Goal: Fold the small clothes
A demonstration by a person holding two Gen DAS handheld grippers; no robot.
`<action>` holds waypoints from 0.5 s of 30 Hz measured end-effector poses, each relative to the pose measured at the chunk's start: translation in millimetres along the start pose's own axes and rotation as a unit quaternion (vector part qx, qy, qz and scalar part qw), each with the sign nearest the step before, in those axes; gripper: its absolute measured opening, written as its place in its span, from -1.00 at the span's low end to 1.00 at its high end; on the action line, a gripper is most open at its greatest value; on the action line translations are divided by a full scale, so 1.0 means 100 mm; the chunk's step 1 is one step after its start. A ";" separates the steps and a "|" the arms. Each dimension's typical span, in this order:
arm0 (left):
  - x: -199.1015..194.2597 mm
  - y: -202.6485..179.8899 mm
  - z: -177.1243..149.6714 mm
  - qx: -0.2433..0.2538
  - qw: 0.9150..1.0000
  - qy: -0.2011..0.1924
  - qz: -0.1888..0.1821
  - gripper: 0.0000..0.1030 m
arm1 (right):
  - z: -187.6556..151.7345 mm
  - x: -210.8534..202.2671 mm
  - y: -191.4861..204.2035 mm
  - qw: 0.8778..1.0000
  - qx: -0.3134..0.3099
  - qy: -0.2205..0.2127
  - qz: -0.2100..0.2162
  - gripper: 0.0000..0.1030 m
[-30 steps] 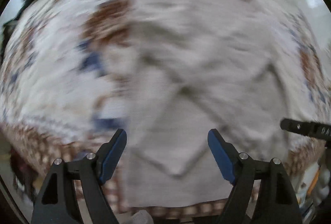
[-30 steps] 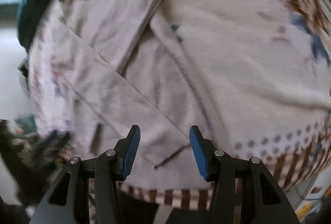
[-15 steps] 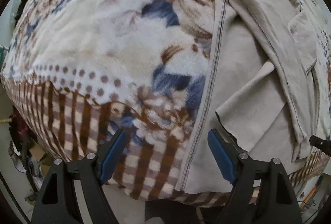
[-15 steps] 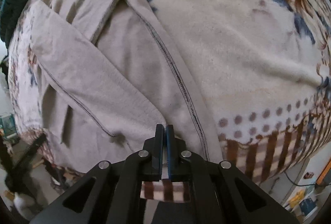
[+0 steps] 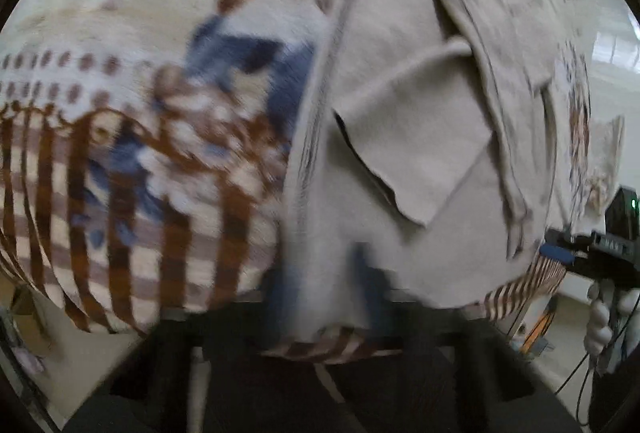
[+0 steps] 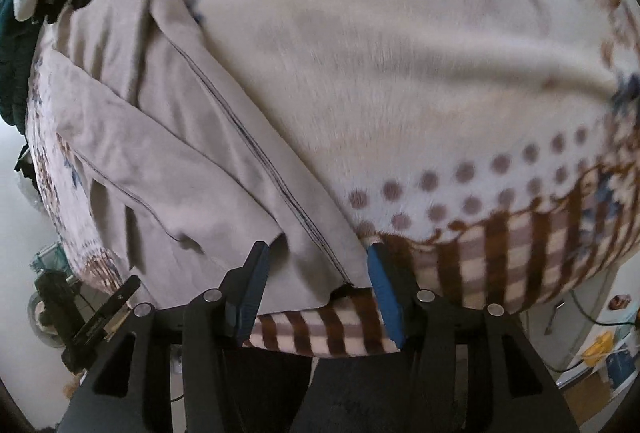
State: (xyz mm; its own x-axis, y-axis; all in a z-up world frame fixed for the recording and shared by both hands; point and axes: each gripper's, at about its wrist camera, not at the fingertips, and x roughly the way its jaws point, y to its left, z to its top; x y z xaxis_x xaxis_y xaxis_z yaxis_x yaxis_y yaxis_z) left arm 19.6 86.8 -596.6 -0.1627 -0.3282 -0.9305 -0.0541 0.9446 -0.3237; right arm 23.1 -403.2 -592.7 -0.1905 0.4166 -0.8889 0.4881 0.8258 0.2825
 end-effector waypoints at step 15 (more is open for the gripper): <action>-0.90 0.35 0.39 -0.102 0.989 -0.035 -0.105 -0.94 | -0.03 -0.62 0.09 0.996 0.002 -0.023 0.084 -0.96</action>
State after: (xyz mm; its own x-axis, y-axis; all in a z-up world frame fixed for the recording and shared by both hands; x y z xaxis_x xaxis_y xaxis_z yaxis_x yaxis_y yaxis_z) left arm 71.1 149.8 -530.7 -0.0581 -0.5102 -0.8581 -0.2784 0.8337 -0.4769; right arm 36.7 -420.4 -534.3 -0.0663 0.5309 -0.8449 0.5140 0.7439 0.4271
